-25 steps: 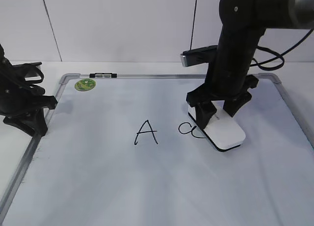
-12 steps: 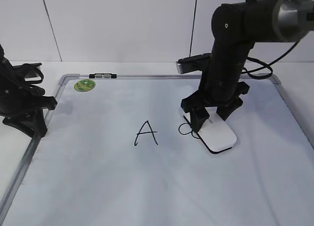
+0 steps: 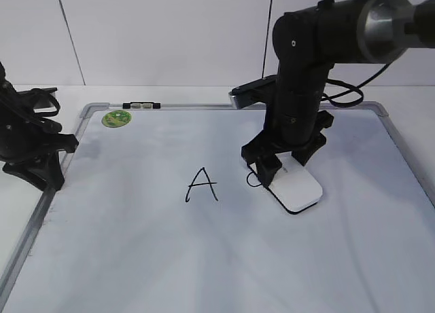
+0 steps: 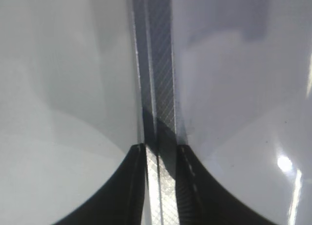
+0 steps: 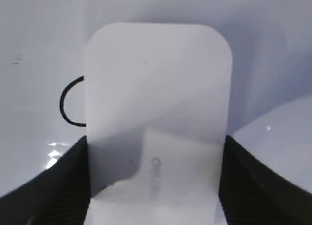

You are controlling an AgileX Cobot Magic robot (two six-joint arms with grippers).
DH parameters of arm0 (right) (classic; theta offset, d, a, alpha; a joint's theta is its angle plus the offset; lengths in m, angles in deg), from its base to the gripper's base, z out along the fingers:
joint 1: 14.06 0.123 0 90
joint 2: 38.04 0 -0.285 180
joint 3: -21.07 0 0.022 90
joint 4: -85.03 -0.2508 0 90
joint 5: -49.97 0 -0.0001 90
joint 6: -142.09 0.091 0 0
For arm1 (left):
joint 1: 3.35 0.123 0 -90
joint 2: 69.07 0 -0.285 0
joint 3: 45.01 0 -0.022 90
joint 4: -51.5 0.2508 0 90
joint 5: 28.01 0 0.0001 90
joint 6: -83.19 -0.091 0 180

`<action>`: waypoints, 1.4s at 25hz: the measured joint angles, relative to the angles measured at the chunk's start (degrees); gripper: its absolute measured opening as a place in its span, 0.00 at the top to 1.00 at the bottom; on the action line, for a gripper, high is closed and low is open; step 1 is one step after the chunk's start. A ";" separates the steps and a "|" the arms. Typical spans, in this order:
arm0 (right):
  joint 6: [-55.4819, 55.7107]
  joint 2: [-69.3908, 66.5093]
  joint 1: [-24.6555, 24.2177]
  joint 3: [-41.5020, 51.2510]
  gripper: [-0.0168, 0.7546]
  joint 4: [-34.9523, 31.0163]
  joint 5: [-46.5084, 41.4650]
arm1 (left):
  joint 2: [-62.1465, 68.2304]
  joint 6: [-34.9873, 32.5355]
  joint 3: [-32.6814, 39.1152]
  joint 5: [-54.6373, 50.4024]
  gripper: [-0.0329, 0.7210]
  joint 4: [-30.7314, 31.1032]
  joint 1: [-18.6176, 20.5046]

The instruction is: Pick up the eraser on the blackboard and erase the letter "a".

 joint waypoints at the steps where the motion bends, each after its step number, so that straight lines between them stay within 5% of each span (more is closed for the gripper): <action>1: 0.00 0.00 0.48 -0.14 0.29 0.00 0.00 | 0.00 0.00 0.00 0.00 0.78 0.00 0.00; 16: -0.18 -0.20 4.18 -0.24 0.29 -2.16 0.59 | 0.00 0.08 0.00 -0.23 0.78 0.09 0.00; 25: 6.00 -0.23 5.06 -0.24 0.29 3.79 -0.10 | 0.00 0.08 0.00 -0.13 0.78 -0.02 0.00; 35: 6.90 -0.33 -0.65 -0.33 0.29 2.95 -0.59 | 0.00 0.08 0.00 -0.13 0.78 -0.11 0.00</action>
